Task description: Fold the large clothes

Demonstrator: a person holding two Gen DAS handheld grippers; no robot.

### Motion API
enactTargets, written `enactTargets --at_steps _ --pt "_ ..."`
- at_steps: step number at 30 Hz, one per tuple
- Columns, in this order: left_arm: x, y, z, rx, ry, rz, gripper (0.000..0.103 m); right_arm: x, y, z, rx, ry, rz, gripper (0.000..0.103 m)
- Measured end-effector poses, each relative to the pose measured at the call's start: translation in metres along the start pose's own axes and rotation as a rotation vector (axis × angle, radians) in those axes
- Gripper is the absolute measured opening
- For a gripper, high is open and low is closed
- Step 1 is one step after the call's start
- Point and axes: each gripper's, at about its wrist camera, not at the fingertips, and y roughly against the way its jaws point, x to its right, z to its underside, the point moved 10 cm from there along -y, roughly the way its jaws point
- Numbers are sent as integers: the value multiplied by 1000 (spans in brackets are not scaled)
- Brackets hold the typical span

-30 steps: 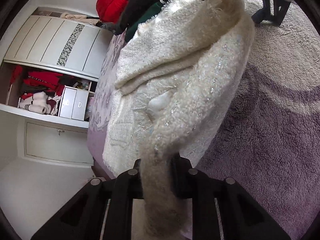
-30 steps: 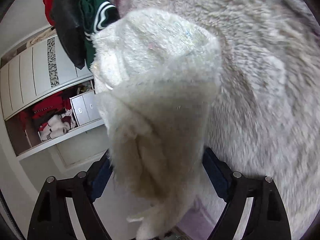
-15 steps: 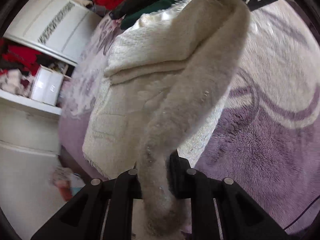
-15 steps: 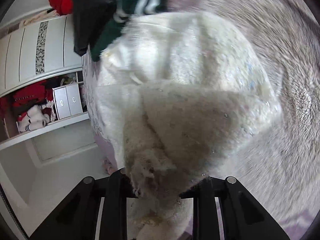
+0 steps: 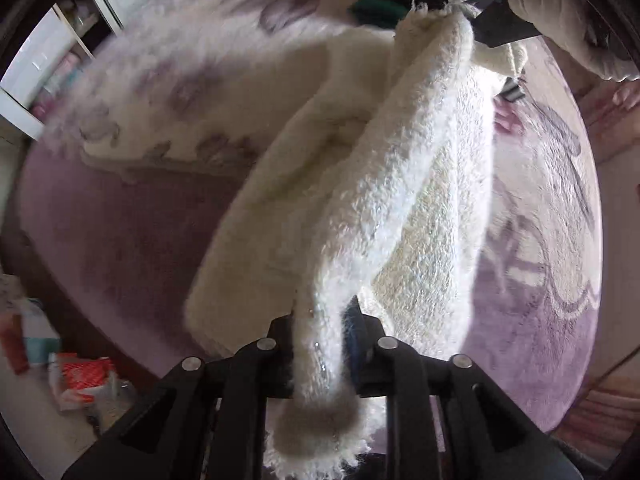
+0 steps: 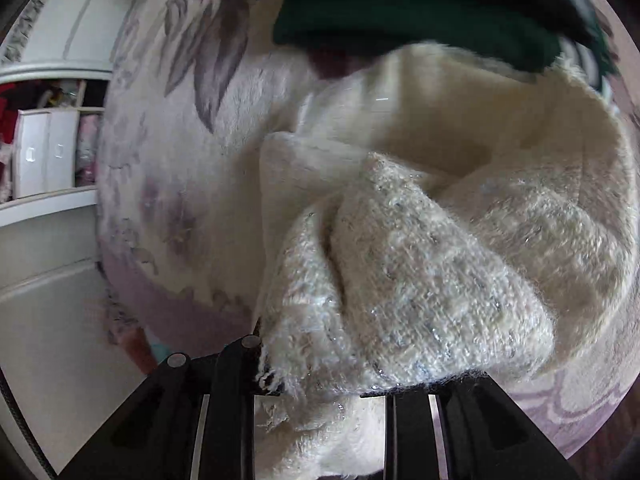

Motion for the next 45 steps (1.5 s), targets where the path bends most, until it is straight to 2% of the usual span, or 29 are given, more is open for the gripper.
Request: enactTargets --at_steps 2,5,6,7,8,9,10,11,13,14,16,17,18,21,23,25,26,28,29,30,32,35,38,40,41,42,43,45 --pt "-36 -24 -5 -49 28 70 21 -16 -40 -12 -18 -11 80 24" --pt "-93 -53 -7 -134 114 146 34 -19 -76 -16 -73 -43 180 27" --pt "-108 -57 -8 -143 148 178 35 -22 -80 -19 -77 -72 183 36" --pt "-130 -59 -10 -149 207 217 37 -25 -82 -21 -91 -100 176 46" --pt "-141 -59 -10 -153 240 234 38 -29 -83 -22 -103 -110 166 51" --pt "-156 -57 -10 -150 284 256 37 -37 -81 -23 -118 -113 139 64" --pt "-176 -53 -10 -129 341 270 37 -41 -77 -21 -128 -106 107 70" --pt "-185 -50 -9 -122 370 278 37 -46 -68 -19 -135 -96 63 70" --pt "-198 -44 -3 -119 457 347 38 -54 -52 -17 -128 -72 -2 70" --pt "-199 -41 1 -119 486 375 40 -57 -41 -14 -119 -51 -42 70" --pt "-191 -39 6 -122 497 406 54 -51 -15 3 -90 -11 -99 70" --pt "-184 -40 6 -126 491 422 67 -41 -3 13 -79 -1 -101 70" --pt "-168 -44 7 -140 476 453 74 -35 0 22 -70 4 -95 70" --pt "-129 -59 8 -200 427 485 75 8 9 60 -53 7 -42 70" --pt "-113 -73 6 -232 374 416 75 48 3 95 -66 -33 -23 70" --pt "-103 -91 7 -217 316 313 73 78 -7 122 -83 -72 -29 70" --pt "-101 -93 8 -210 316 306 73 90 -12 132 -91 -88 -22 70" --pt "-98 -89 7 -146 333 301 37 119 -24 156 -113 -154 -26 70" --pt "-96 -85 8 -132 345 312 29 133 -29 168 -123 -193 -55 70" --pt "-96 -79 10 -118 364 318 28 142 -31 174 -125 -216 -72 70" --pt "-101 -69 17 -94 402 322 28 158 -32 184 -117 -242 -109 70" --pt "-111 -73 34 -124 462 322 33 170 -33 185 -84 -231 -142 70" --pt "-113 -64 36 -143 528 389 41 165 -46 198 -106 -199 -224 70" --pt "-114 -58 32 -144 537 406 41 150 -63 217 -155 -200 -331 70" --pt "-116 -55 29 -138 535 417 46 139 -76 234 -206 -215 -407 71" --pt "-116 -54 25 -129 526 427 56 130 -87 247 -239 -225 -461 71" --pt "-113 -56 21 -128 515 423 59 123 -97 257 -261 -241 -506 71" --pt "-108 -70 15 -151 483 430 59 112 -115 271 -285 -297 -591 71"
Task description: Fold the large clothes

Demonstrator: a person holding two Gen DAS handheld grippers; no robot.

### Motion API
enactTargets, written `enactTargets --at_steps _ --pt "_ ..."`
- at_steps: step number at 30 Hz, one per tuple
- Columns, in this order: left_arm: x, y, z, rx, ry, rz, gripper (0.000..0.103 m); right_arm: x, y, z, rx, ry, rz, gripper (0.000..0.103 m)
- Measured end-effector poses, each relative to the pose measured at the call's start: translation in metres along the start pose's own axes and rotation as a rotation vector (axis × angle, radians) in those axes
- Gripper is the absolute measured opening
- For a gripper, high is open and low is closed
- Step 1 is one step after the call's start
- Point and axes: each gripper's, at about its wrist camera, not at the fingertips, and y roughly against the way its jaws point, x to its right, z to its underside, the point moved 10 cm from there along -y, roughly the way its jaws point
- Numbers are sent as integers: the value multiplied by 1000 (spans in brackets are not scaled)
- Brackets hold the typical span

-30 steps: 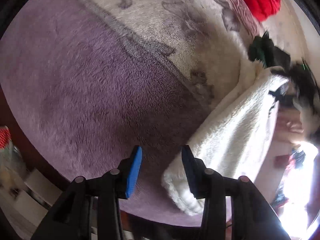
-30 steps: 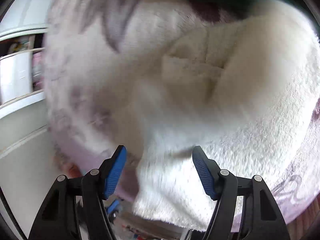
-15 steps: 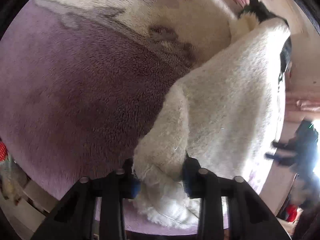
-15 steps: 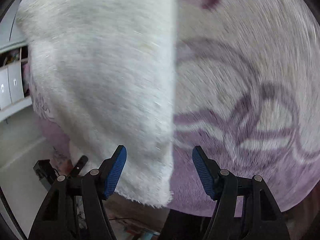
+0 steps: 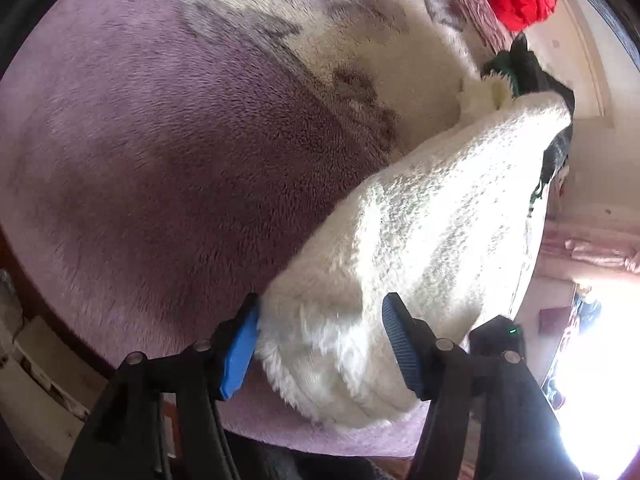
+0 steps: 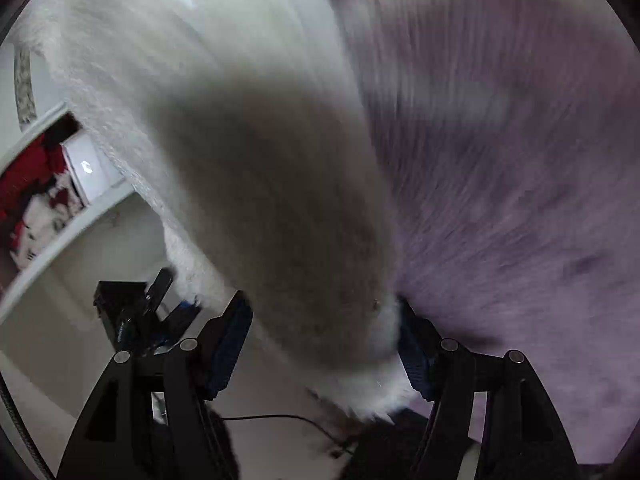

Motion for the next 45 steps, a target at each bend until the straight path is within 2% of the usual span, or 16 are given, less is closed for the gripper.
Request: enactTargets --at_steps 3,5,6,7,15,20,24,27,32,34,37,40,41,42,43,45 --pt "-3 -28 -9 -69 -10 -10 59 -3 -8 -2 86 -34 -107 75" --pt "-6 -43 -8 -95 -37 -26 59 -12 -4 0 141 -13 -149 70" --pt "-5 -46 -8 -94 -53 -30 59 -15 -3 3 157 0 -136 39" --pt "-3 -47 -8 -95 -64 -34 59 -18 -1 6 170 -4 -146 27" --pt "28 -24 42 -143 -210 -12 59 -26 43 68 209 -19 -36 20" --pt "34 -14 85 -189 -239 -62 59 11 74 122 161 -67 66 21" --pt "21 -6 69 -143 -274 -204 61 23 77 119 117 -100 157 31" --pt "24 12 45 -89 -300 -226 61 23 91 129 136 -58 245 40" --pt "118 28 -22 11 -415 -154 61 -5 160 131 307 10 375 54" --pt "168 23 -53 37 -454 -103 61 -3 184 135 389 2 371 56" --pt "235 -10 -93 42 -492 -55 61 -16 226 108 501 -42 315 57" --pt "274 -54 -104 8 -529 -25 61 -17 253 82 567 -34 298 57" --pt "272 -59 -96 3 -550 -29 58 -37 251 56 582 -31 285 57" --pt "284 -68 -94 13 -592 -12 29 -48 251 39 588 -30 279 57" --pt "288 -73 -91 7 -612 -8 12 -52 257 22 589 -34 278 57" --pt "280 -59 -88 29 -629 8 11 -55 255 12 577 -19 270 57"
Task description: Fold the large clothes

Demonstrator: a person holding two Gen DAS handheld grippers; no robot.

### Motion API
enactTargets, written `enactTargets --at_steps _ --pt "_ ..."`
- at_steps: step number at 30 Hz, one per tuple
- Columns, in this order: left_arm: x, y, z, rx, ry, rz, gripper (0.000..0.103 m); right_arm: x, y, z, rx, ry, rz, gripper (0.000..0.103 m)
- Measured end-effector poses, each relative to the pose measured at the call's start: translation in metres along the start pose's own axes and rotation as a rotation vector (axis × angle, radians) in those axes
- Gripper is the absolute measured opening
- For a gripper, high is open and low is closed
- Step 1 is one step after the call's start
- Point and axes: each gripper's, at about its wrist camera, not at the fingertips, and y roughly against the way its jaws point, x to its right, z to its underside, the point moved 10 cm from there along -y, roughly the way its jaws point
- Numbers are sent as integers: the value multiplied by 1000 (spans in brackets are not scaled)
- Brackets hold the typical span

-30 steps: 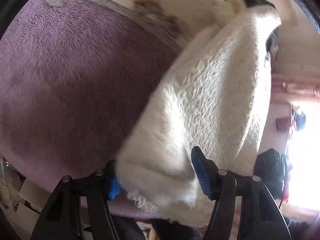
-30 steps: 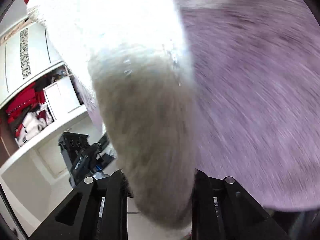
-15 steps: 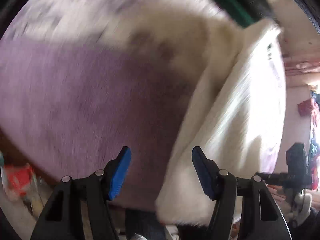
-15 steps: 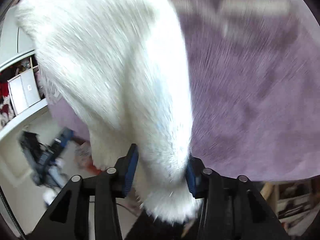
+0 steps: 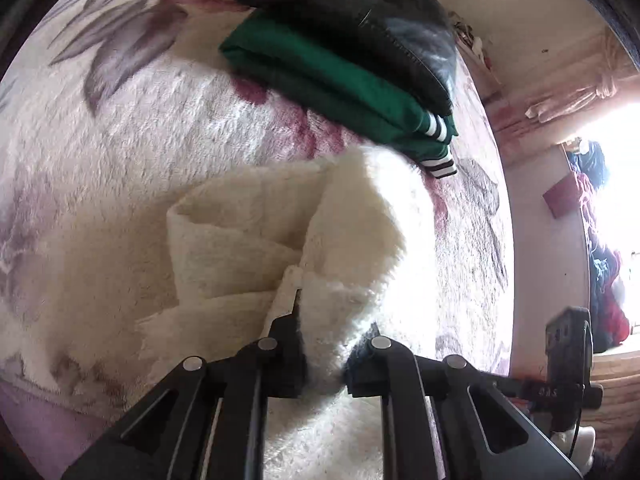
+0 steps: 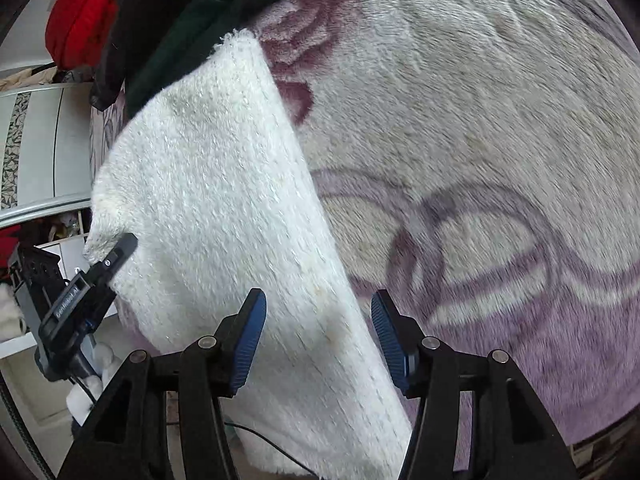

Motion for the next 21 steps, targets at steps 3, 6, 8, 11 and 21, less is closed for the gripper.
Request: enactTargets --at_steps 3,6,8,11,21 --pt "-13 30 -4 48 34 31 10 -12 1 -8 -3 34 -26 57" --pt "-53 28 -13 52 105 -25 10 -47 6 -29 21 90 -41 57" --pt "-83 10 -17 18 183 -35 11 -82 -5 -36 28 160 -34 57" --pt "-108 -27 -19 -47 200 -66 12 -121 -27 -42 0 285 -12 57" --pt "-120 -33 -27 -86 251 -33 18 -155 -94 -77 -131 473 376 58"
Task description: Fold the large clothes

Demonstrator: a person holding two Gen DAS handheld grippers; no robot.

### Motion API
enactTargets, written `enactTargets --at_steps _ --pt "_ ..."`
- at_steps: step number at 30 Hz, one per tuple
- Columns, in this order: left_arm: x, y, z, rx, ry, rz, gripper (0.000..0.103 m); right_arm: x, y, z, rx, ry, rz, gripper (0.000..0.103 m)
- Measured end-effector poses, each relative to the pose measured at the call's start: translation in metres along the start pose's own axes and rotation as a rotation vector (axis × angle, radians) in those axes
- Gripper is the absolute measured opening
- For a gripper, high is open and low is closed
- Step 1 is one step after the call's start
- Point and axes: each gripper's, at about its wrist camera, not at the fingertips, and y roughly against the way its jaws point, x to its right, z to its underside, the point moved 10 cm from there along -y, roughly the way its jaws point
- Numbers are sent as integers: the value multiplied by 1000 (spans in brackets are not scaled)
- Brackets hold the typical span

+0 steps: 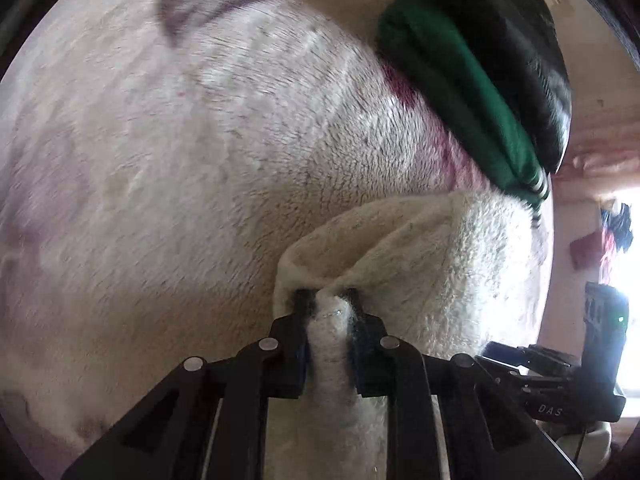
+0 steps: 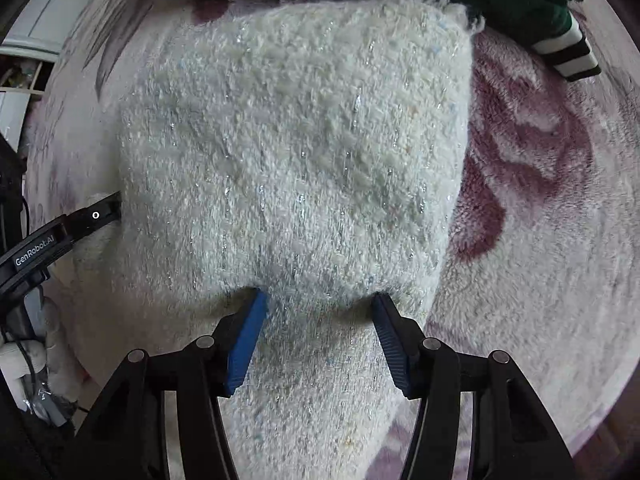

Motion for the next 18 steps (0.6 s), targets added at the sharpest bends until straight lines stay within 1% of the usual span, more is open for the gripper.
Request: enactTargets --at_steps 1,2,4,5,6,7,8,9,10,11,12,13,14,15,16,18 --pt "-3 17 3 12 16 8 18 -4 13 -3 9 3 1 58" --pt "-5 24 5 19 18 6 21 -10 29 -1 38 23 -23 57" --pt "-8 58 15 68 7 -14 31 -37 63 9 86 68 -126 57" --pt "-16 73 24 99 -3 -66 45 -52 75 15 99 94 -170 57" --pt "-27 86 31 128 -4 -145 67 -70 82 21 99 136 -208 57" --pt "-40 91 37 148 -4 -218 75 -88 82 28 85 179 -230 52" --pt "-54 92 46 157 -6 -285 81 -104 77 33 65 217 -250 46" --pt "-66 92 58 150 -3 -336 81 -121 62 36 34 256 -248 37" --pt "-86 85 77 116 11 -391 81 -124 42 54 8 278 -229 36" --pt "-97 80 88 88 17 -415 81 -132 18 51 -38 302 -199 36" --pt "-110 68 102 46 29 -443 81 -133 -8 51 -69 326 -139 36" --pt "-127 56 117 -1 40 -477 81 -131 -26 52 -79 346 -97 36" --pt "-139 46 128 -27 43 -494 81 -134 -37 50 -80 371 -64 36" --pt "-141 44 130 -12 34 -487 88 -137 -44 47 -76 390 -35 36" --pt "-140 45 128 31 7 -477 90 -139 -46 45 -79 388 -18 36" --pt "-141 42 126 30 -17 -482 97 -141 -47 42 -101 374 19 35"
